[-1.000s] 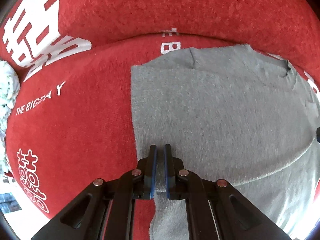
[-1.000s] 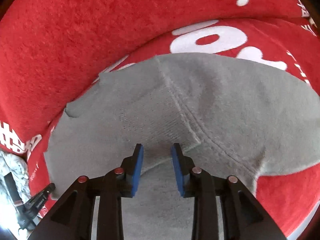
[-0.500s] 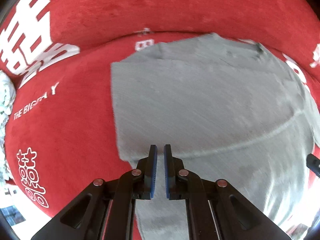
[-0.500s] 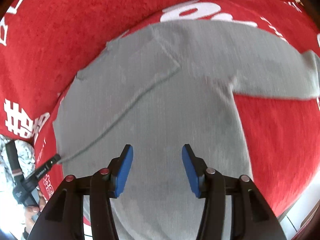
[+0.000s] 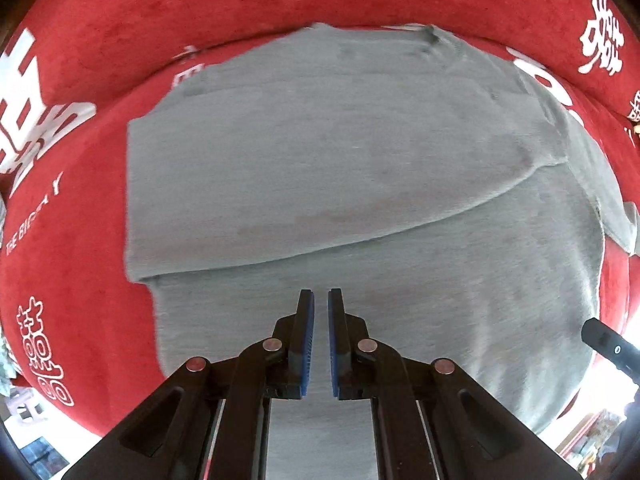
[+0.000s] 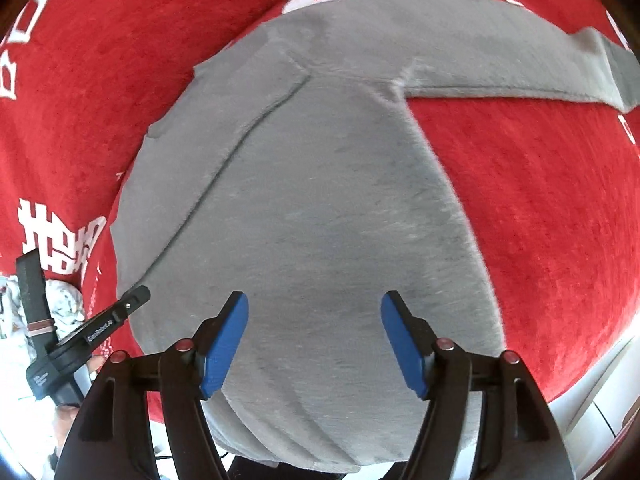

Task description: Fold small clothes

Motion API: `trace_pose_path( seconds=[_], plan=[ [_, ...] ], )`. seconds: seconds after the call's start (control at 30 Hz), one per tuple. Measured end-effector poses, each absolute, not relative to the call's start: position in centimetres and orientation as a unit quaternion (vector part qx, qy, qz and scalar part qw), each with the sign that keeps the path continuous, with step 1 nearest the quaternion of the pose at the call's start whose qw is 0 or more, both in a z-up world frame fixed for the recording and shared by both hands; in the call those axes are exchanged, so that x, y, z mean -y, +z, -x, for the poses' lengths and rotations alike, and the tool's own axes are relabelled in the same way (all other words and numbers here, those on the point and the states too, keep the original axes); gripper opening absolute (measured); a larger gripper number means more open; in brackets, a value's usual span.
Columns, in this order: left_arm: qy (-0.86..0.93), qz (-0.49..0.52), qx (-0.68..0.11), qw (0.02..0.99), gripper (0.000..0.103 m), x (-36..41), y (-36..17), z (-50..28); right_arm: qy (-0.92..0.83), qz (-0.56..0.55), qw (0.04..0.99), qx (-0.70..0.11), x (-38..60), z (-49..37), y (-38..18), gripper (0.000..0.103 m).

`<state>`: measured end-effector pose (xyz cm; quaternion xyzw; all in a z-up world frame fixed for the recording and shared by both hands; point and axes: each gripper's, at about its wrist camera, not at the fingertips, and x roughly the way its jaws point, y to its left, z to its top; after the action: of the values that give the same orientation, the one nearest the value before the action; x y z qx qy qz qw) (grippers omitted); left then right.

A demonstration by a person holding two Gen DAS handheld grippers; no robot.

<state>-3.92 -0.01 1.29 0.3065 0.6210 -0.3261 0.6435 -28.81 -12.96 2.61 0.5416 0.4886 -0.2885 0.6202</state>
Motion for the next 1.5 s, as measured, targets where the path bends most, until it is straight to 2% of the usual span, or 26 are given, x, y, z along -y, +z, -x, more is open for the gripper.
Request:
trace_pose_path(
  seconds=[0.17, 0.2, 0.23, 0.27, 0.57, 0.77, 0.93, 1.2, 1.23, 1.4, 1.47, 1.5],
  plan=[
    [-0.342, -0.293, -0.616, 0.646, 0.008, 3.3, 1.8, 6.9, -0.285, -0.565, 0.618, -0.466, 15.7, 31.1, 2.3, 0.077],
    [-0.344, -0.294, -0.616, 0.645, 0.025, 3.9, 1.8, 7.5, -0.288, -0.566, 0.619, -0.463, 16.4, 31.7, 2.4, 0.077],
    [-0.345, -0.294, -0.618, 0.642, 0.086, 4.7, 1.7, 8.1, -0.291, -0.566, 0.620, -0.458, 17.1, 32.3, 2.5, 0.079],
    [-0.345, -0.292, -0.621, 0.640, 0.102, 5.5, 1.7, 8.7, -0.293, -0.568, 0.621, -0.455, 17.6, 32.8, 2.6, 0.080],
    [-0.357, -0.321, -0.576, 0.661, 0.102, 12.2, 2.9, 12.2, -0.342, -0.618, 0.592, -0.389, 23.6, 40.8, 2.1, 0.081],
    [-0.351, -0.306, -0.606, 0.645, 0.102, 14.3, 1.7, 12.3, -0.426, -0.644, 0.560, -0.299, 27.4, 48.9, 1.8, 0.081],
    [-0.358, -0.306, -0.606, 0.641, 0.102, 15.6, 1.3, 13.5, -0.458, -0.700, 0.506, -0.208, 30.1, 55.0, -0.8, 0.081],
    [-0.375, -0.292, -0.604, 0.640, 0.102, 16.6, 1.2, 14.8, -0.448, -0.720, 0.505, -0.162, 32.4, 55.7, -2.9, 0.081],
    [-0.376, -0.289, -0.603, 0.641, 0.102, 16.7, 1.2, 14.9, -0.448, -0.723, 0.503, -0.155, 32.6, 55.8, -3.0, 0.084],
    [-0.375, -0.274, -0.606, 0.646, 0.102, 16.8, 1.2, 14.4, -0.433, -0.756, 0.483, -0.087, 32.2, 56.4, -3.6, 0.084],
    [-0.373, -0.269, -0.611, 0.645, 0.102, 16.7, 1.0, 14.1, -0.429, -0.771, 0.467, -0.060, 31.7, 57.0, -3.9, 0.082],
    [-0.370, -0.267, -0.614, 0.644, 0.102, 16.6, 1.0, 13.8, -0.427, -0.778, 0.459, -0.048, 31.5, 57.2, -4.1, 0.077]
  ],
)
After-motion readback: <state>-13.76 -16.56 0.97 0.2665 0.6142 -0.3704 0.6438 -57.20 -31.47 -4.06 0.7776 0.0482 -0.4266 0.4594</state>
